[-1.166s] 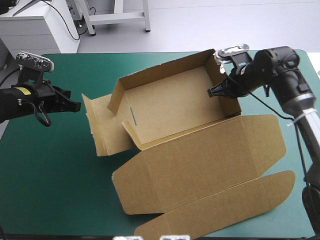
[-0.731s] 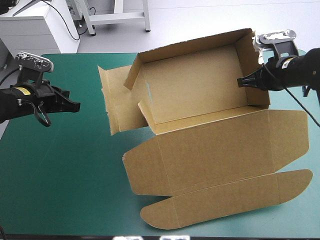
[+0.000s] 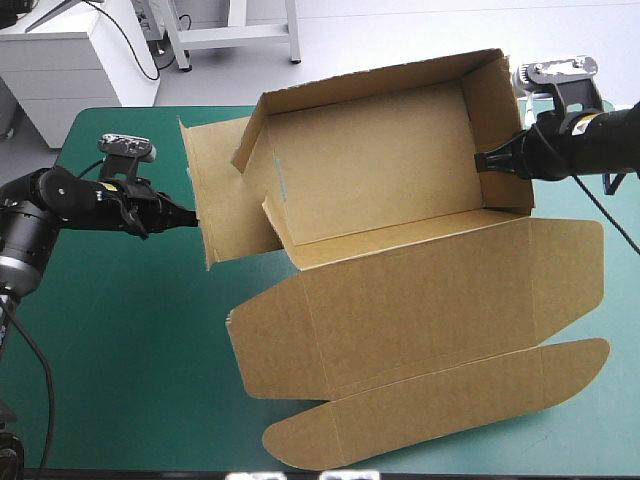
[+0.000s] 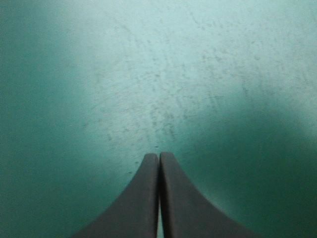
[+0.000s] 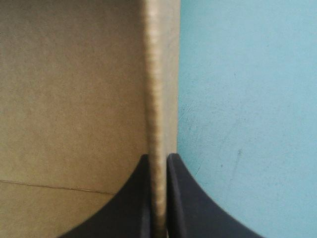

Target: Fold the box

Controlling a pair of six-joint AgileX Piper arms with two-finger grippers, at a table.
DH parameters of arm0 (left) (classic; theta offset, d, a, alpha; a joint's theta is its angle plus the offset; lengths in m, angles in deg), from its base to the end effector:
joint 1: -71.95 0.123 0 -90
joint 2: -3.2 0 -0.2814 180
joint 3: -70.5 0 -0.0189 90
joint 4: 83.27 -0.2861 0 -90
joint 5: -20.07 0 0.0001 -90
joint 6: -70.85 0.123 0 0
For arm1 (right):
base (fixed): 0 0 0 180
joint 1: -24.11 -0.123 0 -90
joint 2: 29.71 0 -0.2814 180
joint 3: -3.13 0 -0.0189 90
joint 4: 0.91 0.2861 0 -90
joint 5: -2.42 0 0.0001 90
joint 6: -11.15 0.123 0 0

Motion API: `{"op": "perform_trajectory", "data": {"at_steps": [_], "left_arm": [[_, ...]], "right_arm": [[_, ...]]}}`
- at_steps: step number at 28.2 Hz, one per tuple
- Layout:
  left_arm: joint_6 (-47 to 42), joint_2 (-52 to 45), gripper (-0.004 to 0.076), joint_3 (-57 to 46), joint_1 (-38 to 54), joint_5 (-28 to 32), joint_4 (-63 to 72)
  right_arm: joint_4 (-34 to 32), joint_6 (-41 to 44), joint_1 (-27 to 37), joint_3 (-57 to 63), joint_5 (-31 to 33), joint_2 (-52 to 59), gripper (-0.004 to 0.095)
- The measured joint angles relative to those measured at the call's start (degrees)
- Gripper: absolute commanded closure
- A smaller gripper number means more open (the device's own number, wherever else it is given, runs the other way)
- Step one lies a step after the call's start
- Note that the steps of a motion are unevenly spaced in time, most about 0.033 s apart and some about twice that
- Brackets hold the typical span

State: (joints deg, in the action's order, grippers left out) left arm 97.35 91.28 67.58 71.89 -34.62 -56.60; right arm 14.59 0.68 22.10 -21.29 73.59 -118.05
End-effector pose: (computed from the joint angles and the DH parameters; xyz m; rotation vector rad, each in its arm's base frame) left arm 0.3463 -0.0454 0.3272 0.3757 2.4105 -0.3864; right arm 0.3241 0.0425 0.4637 -0.2749 2.3141 0.2705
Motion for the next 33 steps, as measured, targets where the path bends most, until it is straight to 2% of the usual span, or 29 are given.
{"op": "perform_trajectory", "data": {"at_steps": [8,15,29,33], "left_arm": [[12.06,1.83,0.0733,-4.79,0.00,2.19,22.02],[21.03,1.83,0.0733,-4.97,0.00,-3.26,39.00],[24.65,1.83,0.0733,-4.81,0.06,-13.10,57.67],[26.70,1.83,0.0723,-4.73,0.06,-13.87,62.20]], "right_arm": [[-0.77,-0.23,0.00,-0.04,0.00,0.00,0.0927],[-1.20,-0.03,0.00,-0.04,0.00,0.00,0.0928],[-3.95,1.14,0.00,-0.04,0.00,0.00,0.0926],[-4.01,1.56,0.00,-0.04,0.00,0.00,0.0926]]}}
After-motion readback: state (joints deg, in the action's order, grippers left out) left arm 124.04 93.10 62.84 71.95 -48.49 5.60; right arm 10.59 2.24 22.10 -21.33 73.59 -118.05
